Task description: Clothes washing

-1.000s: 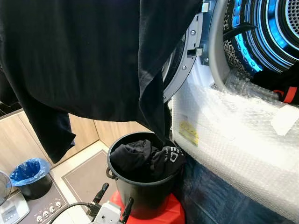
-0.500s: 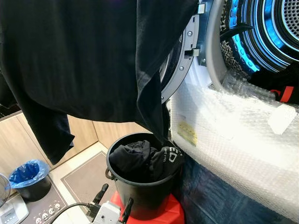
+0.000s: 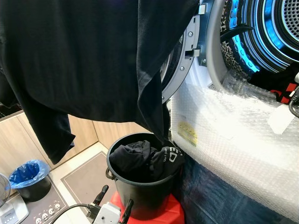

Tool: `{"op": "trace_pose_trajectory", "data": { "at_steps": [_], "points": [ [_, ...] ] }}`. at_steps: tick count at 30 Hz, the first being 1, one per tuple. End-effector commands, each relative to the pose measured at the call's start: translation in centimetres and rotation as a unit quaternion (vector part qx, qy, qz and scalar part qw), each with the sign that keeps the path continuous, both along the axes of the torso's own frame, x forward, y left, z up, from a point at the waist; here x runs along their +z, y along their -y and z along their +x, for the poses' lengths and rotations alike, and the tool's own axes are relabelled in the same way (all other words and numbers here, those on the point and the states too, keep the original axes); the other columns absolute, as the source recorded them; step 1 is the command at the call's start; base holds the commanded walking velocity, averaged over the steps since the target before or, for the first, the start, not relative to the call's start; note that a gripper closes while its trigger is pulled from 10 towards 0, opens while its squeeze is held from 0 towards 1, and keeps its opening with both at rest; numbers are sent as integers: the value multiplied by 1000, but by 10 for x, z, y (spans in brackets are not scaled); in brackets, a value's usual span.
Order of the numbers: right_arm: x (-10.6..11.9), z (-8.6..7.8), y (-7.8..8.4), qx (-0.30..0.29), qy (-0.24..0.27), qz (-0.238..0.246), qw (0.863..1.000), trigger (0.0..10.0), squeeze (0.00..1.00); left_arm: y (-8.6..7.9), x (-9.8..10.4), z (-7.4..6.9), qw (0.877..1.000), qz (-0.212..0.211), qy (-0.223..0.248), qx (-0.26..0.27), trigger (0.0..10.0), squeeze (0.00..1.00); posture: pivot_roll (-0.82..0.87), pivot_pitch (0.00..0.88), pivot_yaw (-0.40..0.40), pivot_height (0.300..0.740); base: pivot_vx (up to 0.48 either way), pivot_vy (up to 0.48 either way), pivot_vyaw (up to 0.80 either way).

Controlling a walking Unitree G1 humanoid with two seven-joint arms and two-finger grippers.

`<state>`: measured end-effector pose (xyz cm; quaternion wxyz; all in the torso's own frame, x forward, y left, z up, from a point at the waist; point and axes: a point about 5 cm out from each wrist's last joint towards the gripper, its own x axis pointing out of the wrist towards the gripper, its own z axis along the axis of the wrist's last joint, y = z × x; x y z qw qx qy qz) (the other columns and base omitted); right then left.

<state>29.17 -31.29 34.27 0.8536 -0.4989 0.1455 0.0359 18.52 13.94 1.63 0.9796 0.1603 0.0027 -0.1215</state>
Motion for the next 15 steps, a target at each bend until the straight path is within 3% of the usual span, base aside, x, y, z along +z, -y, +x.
{"op": "trace_pose_trajectory", "data": {
  "at_steps": [1, 9, 12, 15],
  "points": [
    [3, 1, 2, -19, 8, -12, 1000, 10000, 0, -1, 2, -1, 1000, 3, 6, 0, 10000, 0, -164, 0, 33, 740, 0, 0, 0],
    [21, 4, 22, -107, 54, -28, 992, 10000, 0, -1, 2, -2, 1000, 4, 5, 1, 10000, 0, -164, 0, 33, 740, 0, 0, 0],
    [38, 6, 31, -167, 106, -26, 980, 10000, 0, -1, 2, -2, 1000, 3, 4, 1, 10000, 0, -164, 0, 33, 740, 0, 0, 0],
    [61, 8, 35, -213, 185, -2, 959, 10000, 0, -2, 2, -2, 1000, 4, 5, 1, 10000, 0, -163, 0, 34, 740, 0, 0, 0]
  ]
}}
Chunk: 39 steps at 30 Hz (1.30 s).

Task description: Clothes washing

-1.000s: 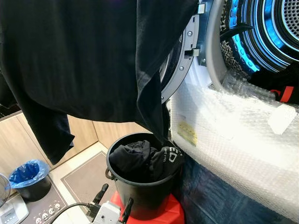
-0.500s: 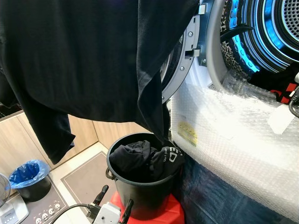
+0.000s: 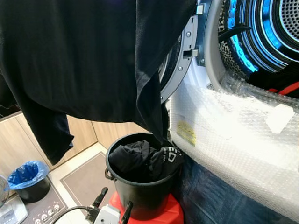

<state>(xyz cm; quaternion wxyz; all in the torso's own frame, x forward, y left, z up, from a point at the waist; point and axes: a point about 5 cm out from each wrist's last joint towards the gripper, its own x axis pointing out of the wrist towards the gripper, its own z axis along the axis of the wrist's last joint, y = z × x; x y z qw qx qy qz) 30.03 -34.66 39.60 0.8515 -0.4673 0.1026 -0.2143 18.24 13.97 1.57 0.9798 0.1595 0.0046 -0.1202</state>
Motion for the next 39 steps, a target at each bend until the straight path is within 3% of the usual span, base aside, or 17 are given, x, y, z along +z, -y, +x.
{"op": "trace_pose_trajectory", "data": {
  "at_steps": [1, 4, 6, 11, 13, 14, 18, 20, 22, 23, 25, 26, 28, 30, 32, 37, 39],
  "points": [
    [11, 0, 0, -17, 39, 9, 999, 10000, 0, -1, 3, 1, 1000, 4, 6, -1, 10000, 0, -162, 0, 34, 740, 0, 0, 0],
    [21, 0, -4, -9, 72, 16, 997, 10000, 0, -2, 3, 1, 1000, 5, 6, -1, 10000, 0, -162, 0, 35, 740, 0, 0, 0],
    [38, 2, -13, 25, 136, 55, 989, 10000, 0, -2, 3, 2, 1000, 5, 7, -1, 10000, 0, -161, 0, 37, 740, 0, 0, 0],
    [39, 5, -31, 95, 139, 97, 981, 10000, 0, -3, 3, 2, 1000, 6, 7, -1, 10000, 0, -160, 0, 39, 740, 0, 0, 0],
    [33, 3, -50, 199, 145, 163, 955, 10000, 0, -4, 3, 3, 1000, 7, 7, -2, 10000, 0, -158, 0, 41, 740, 0, 0, 0],
    [33, 3, -50, 199, 145, 163, 955, 10000, 0, -4, 3, 3, 1000, 7, 7, -2, 10000, 0, -158, 0, 41, 740, 0, 0, 0],
    [20, 0, -65, 278, 121, 214, 929, 10000, 0, -5, 4, 2, 1000, 7, 7, -1, 10000, 0, -158, 0, 42, 740, 0, 0, 0],
    [18, -4, -71, 317, 127, 227, 912, 10000, 0, -5, 4, 2, 1000, 7, 7, -1, 10000, 0, -155, 0, 42, 740, 0, 0, 0],
    [4, -13, -81, 400, 121, 293, 860, 10000, 0, -5, 4, 3, 1000, 7, 7, 0, 10000, 0, -152, 0, 41, 740, 0, 0, 0],
    [4, -13, -81, 400, 121, 293, 860, 10000, 0, -5, 4, 3, 1000, 7, 7, 0, 10000, 0, -152, 0, 41, 740, 0, 0, 0],
    [-13, -25, -87, 463, 108, 330, 815, 10000, 0, -5, 4, 2, 1000, 7, 6, 1, 10000, 0, -148, 0, 42, 740, 0, 0, 0],
    [-13, -25, -87, 463, 108, 330, 815, 10000, 0, -5, 4, 2, 1000, 7, 6, 1, 10000, 0, -148, 0, 42, 740, 0, 0, 0],
    [-31, -41, -94, 520, 95, 326, 784, 10000, 0, -5, 4, 3, 1000, 9, 7, 2, 10000, 0, -141, 0, 43, 740, 0, 0, 0],
    [-37, -46, -97, 540, 87, 335, 768, 10000, 0, -5, 4, 3, 1000, 10, 7, 2, 10000, 0, -140, 0, 43, 740, 0, 0, 0],
    [-40, -48, -99, 545, 78, 337, 764, 10000, 0, -5, 4, 3, 1000, 10, 7, 2, 10000, 0, -139, 0, 46, 740, 0, 0, 0],
    [-79, -75, -114, 609, -2, 375, 699, 10000, 0, -6, 4, 6, 1000, 22, 10, -5, 10000, 0, -136, 0, 54, 740, 0, 0, 0],
    [-83, -78, -116, 617, -14, 379, 690, 10000, 0, -6, 4, 6, 1000, 22, 10, -6, 10000, 0, -136, 0, 55, 740, 0, 0, 0]
  ]
}}
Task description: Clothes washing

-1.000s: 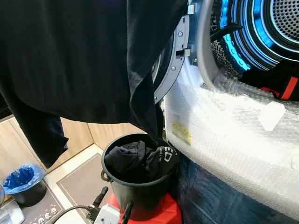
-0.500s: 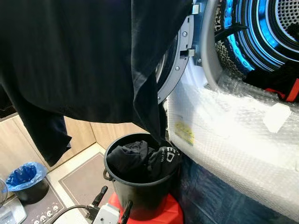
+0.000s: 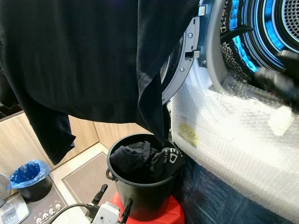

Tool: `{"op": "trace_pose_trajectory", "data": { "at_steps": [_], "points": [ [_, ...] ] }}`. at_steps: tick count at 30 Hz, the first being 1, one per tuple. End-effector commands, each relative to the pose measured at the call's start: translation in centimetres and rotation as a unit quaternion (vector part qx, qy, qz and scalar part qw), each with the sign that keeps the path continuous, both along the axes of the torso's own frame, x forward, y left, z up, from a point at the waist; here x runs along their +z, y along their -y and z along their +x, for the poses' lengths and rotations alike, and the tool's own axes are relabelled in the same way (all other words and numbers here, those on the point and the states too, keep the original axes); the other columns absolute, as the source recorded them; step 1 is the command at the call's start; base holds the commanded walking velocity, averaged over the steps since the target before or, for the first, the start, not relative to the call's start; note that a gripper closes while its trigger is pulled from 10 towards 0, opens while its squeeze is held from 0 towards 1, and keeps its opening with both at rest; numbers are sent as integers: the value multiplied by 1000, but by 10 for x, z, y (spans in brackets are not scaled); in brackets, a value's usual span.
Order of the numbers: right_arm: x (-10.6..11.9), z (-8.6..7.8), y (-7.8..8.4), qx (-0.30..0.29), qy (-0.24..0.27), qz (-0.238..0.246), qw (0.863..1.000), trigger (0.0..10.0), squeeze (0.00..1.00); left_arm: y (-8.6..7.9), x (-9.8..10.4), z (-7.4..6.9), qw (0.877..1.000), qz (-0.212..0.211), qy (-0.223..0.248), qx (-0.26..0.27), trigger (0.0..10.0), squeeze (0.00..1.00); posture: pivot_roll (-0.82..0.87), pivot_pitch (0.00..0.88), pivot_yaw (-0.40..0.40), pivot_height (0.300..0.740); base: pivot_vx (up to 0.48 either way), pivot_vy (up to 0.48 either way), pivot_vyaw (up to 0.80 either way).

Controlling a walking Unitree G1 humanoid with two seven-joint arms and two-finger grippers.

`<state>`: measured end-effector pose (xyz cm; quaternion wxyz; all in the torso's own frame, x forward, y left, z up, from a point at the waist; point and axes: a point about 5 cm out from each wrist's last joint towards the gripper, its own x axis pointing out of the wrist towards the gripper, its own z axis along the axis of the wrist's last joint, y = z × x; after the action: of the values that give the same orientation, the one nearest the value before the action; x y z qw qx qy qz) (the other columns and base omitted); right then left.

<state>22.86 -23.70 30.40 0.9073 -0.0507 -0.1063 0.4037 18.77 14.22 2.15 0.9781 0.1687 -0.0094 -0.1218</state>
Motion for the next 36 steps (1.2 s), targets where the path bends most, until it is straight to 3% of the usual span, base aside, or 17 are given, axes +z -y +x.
{"op": "trace_pose_trajectory", "data": {
  "at_steps": [1, 10, 13, 19, 22, 25, 30, 36],
  "points": [
    [-1, -15, -11, 52, 8, -15, 998, 10000, 0, -4, -2, 2, 1000, 16, -4, -2, 10000, 0, -136, 0, 58, 740, 0, 0, 0],
    [-44, -38, -25, 118, -93, -22, 988, 10000, 0, -7, -3, 5, 1000, 23, -6, -5, 10000, 0, -132, 0, 62, 740, 0, 0, 0],
    [-57, -42, -32, 135, -123, -11, 983, 10000, 0, -6, -3, 5, 1000, 24, -7, -8, 10000, 0, -129, 0, 62, 740, 0, 0, 0],
    [-90, -39, -49, 138, -188, -35, 972, 10000, 0, -7, -5, 6, 1000, 23, -12, -8, 10000, 0, -119, 0, 57, 740, 0, 0, 0],
    [-123, -34, -57, 107, -241, -86, 961, 10000, 0, -8, -7, 6, 1000, 19, -19, -3, 10000, 0, -106, 0, 50, 740, 0, 0, 0],
    [-146, -31, -59, 75, -272, -104, 954, 10000, 0, -9, -7, 5, 1000, 17, -22, 2, 10000, 0, -95, 0, 47, 740, 0, 0, 0],
    [-160, -23, -68, 46, -277, -114, 953, 10000, 0, -10, -8, 4, 1000, 16, -24, 4, 10000, 0, -91, 0, 48, 740, 0, 0, 0],
    [-186, 7, -81, -75, -288, -121, 947, 10000, 0, -10, -10, 3, 999, 14, -29, 3, 10000, 0, -88, 0, 53, 740, 0, 0, 0]
  ]
}}
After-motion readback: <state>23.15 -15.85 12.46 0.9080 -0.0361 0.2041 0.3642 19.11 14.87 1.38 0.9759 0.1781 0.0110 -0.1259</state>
